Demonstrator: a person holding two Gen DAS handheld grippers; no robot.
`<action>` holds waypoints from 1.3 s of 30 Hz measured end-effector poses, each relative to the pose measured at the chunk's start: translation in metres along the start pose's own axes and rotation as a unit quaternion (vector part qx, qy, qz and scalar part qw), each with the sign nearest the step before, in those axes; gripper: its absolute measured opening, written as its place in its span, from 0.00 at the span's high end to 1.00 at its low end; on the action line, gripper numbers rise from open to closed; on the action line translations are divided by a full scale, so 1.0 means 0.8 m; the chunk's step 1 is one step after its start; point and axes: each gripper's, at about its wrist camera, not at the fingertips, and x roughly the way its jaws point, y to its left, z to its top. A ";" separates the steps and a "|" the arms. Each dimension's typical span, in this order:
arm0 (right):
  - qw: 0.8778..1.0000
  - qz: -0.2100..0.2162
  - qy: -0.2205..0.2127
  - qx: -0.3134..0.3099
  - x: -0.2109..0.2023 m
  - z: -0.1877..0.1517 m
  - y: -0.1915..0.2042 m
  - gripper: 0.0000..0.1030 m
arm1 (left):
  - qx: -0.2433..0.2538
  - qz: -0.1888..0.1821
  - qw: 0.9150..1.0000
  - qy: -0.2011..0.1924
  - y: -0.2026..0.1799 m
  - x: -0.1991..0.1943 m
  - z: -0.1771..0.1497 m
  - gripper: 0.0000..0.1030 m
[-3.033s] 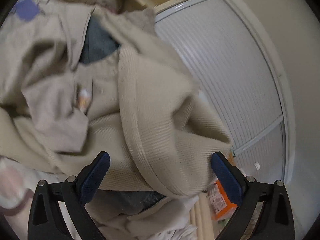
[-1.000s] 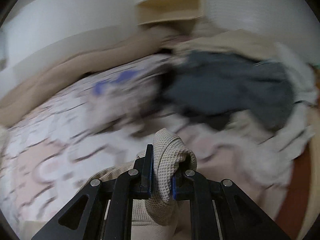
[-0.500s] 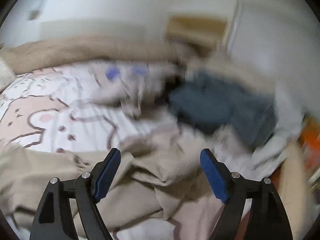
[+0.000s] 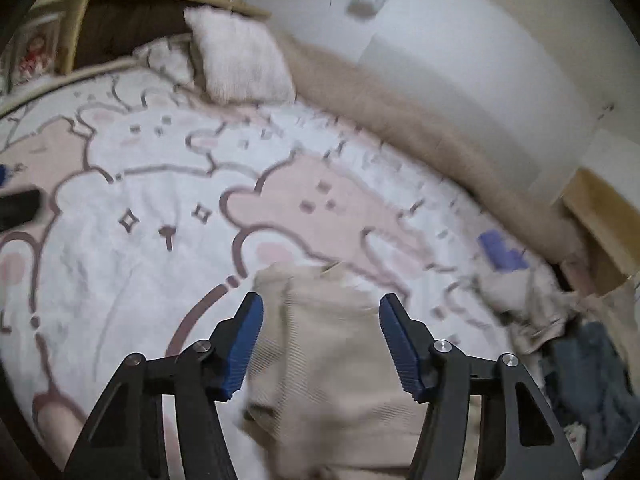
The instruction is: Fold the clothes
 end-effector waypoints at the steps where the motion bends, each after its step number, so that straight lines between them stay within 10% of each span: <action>1: 1.000 0.005 0.016 0.004 0.019 0.000 0.005 0.43 | -0.007 -0.004 1.000 0.005 0.004 0.003 0.000 0.00; 9: 0.991 0.020 0.086 0.097 0.080 -0.032 -0.036 0.92 | 0.006 -0.046 0.998 0.047 -0.004 0.021 -0.008 0.00; 20: 0.954 0.185 0.023 0.233 -0.020 -0.083 -0.069 0.93 | 0.068 -0.221 0.965 0.124 -0.081 0.014 -0.037 0.00; 27: 0.906 0.279 0.024 0.317 -0.032 -0.139 -0.090 0.93 | 0.047 -0.318 0.920 0.226 -0.130 0.039 -0.045 0.00; 35: 0.898 0.305 -0.006 0.318 -0.043 -0.151 -0.089 0.93 | -0.026 -0.358 0.874 0.328 -0.173 0.082 -0.061 0.01; 39: 0.899 0.306 -0.006 0.312 -0.041 -0.154 -0.087 0.93 | -0.044 -0.361 0.870 0.332 -0.183 0.090 -0.056 0.19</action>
